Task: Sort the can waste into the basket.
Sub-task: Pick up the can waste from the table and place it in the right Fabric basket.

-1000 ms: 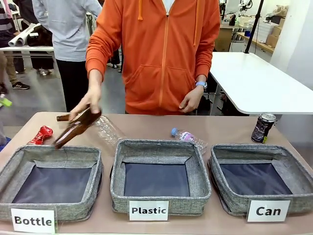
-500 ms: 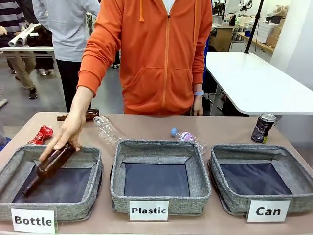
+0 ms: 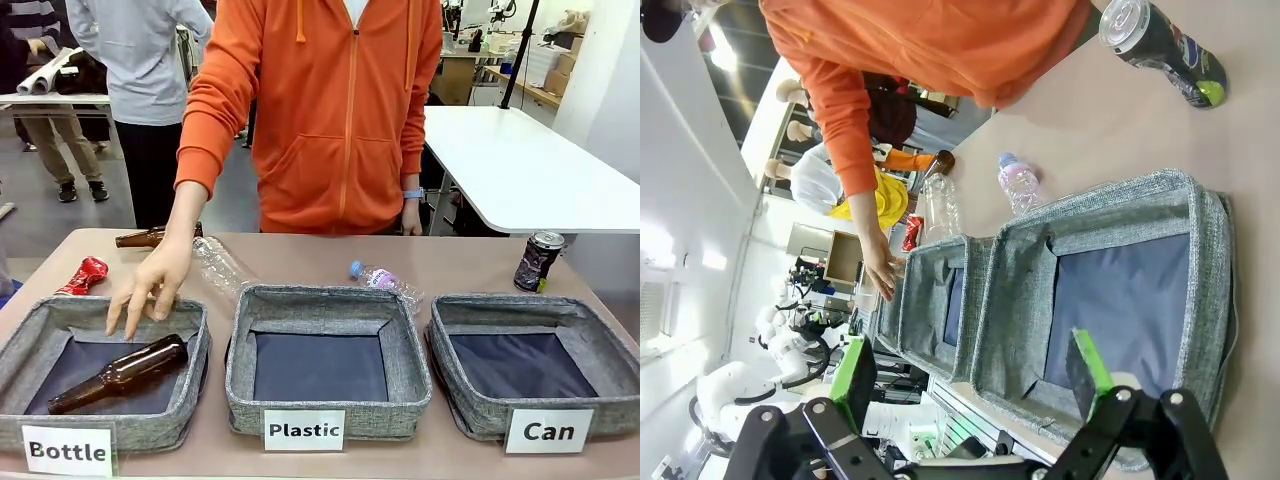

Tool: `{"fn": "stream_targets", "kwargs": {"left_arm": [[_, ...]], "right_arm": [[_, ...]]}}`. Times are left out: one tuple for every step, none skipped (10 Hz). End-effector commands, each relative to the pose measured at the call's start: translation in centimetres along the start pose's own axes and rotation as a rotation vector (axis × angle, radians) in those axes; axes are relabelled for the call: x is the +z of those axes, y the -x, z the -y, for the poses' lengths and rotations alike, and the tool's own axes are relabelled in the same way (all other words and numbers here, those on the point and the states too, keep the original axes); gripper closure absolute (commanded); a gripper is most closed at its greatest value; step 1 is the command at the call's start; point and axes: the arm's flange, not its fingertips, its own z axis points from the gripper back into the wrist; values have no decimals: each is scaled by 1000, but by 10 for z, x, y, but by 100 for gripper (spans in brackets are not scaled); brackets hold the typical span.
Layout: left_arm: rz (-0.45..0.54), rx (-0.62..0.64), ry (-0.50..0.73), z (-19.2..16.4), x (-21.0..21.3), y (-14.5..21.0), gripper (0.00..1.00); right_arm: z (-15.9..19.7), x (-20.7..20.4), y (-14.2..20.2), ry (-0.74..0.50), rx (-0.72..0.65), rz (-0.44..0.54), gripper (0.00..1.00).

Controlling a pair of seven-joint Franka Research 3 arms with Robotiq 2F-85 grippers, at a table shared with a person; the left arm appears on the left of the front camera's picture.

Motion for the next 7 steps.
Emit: {"fn": "stream_targets", "kwargs": {"left_arm": [[-79,-1,-44,17,-19,-44,0],[-114,-16,-78,28,-30,-62,0],[-156,-10,-141,44,-47,-81,0],[-243,4,-226,53,-61,-109,0],[-308,26,-327,59,-85,-135,0],[-372,48,-411,63,-110,-159,0],[-356,89,-502,68,-140,-179,0]], "right_arm": [[0,0,-3,-24,28,21,0],[0,0,-3,-24,28,21,0],[0,0,-3,-24,28,21,0],[0,0,-3,-24,28,21,0],[0,0,-3,-24,28,21,0],[0,0,-3,-24,28,21,0],[0,0,-3,-24,28,21,0]]}}
